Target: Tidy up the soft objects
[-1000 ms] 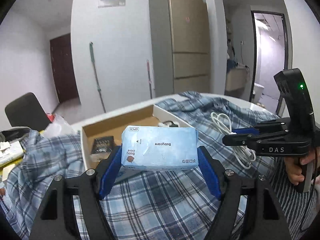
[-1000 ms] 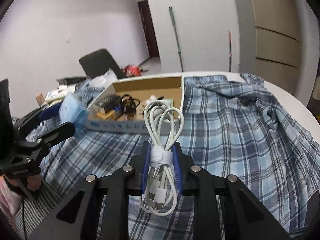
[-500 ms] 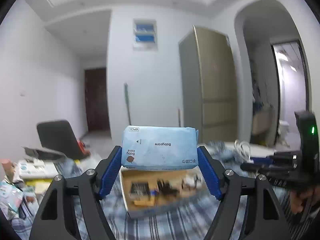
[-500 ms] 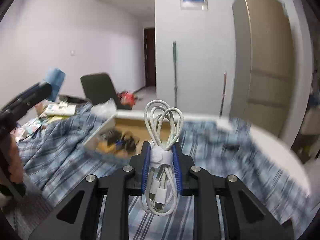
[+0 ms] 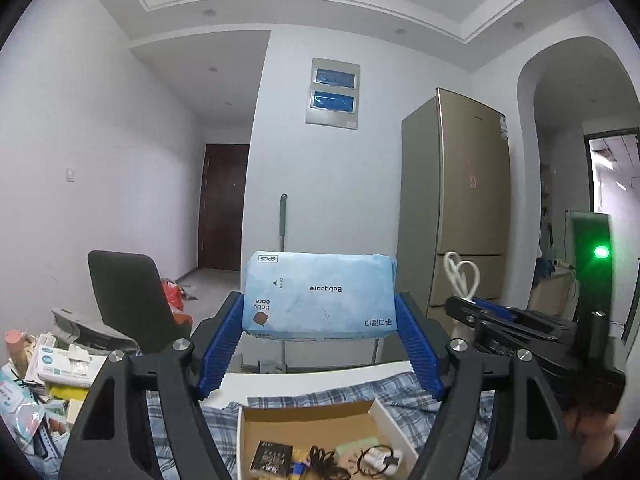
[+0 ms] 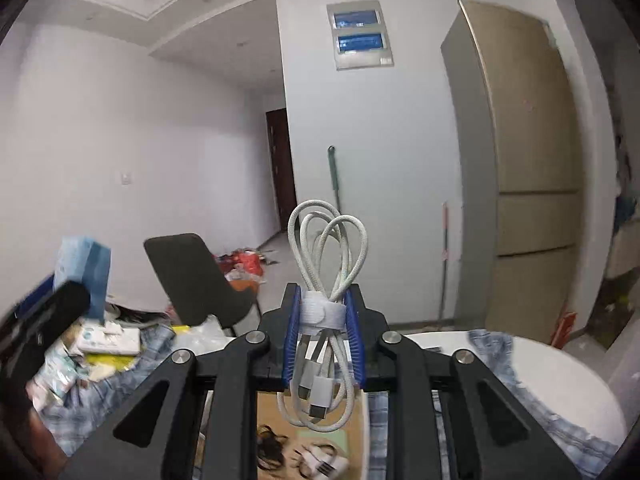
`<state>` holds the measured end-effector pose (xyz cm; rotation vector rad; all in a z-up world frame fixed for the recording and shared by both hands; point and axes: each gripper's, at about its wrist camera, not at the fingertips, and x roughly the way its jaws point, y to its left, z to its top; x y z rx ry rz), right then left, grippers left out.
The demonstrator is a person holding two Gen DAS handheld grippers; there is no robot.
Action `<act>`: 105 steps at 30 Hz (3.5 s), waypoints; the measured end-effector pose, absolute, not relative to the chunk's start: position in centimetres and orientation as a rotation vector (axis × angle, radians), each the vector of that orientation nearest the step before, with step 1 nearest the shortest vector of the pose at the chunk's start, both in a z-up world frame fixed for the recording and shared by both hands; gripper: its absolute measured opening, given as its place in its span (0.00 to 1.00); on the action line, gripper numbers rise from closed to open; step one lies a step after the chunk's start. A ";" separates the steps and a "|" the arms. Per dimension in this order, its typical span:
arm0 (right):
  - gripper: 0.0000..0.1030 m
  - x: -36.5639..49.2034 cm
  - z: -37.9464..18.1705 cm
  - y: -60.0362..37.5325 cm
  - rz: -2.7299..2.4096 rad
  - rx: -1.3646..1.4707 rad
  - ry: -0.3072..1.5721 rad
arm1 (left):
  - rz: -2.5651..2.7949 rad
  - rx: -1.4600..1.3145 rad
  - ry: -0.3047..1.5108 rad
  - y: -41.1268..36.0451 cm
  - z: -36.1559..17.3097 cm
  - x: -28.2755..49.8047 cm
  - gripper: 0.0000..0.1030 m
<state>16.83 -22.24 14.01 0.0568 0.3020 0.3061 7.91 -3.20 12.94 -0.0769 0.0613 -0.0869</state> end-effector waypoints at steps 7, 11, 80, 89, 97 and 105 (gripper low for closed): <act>0.21 18.5 10.0 -21.7 0.281 0.010 0.327 | -0.092 -0.064 0.215 -3.0 12.3 10.8 0.75; 0.21 20.0 8.2 -21.8 0.298 0.030 0.410 | -0.075 -0.053 0.260 -2.8 11.3 12.4 0.75; 0.99 12.3 15.0 -24.9 0.306 0.018 0.280 | -0.058 0.058 0.150 -3.1 14.7 6.5 0.87; 1.00 5.8 14.8 -25.7 0.289 -0.025 0.208 | -0.068 0.049 0.072 -2.9 14.1 -0.4 1.00; 1.00 3.3 12.1 -26.2 0.287 -0.035 0.226 | -0.083 -0.032 0.027 -1.3 12.1 -4.4 1.00; 1.00 2.9 7.7 -26.7 0.325 -0.036 0.248 | -0.063 0.005 0.071 -1.2 6.9 -4.5 1.00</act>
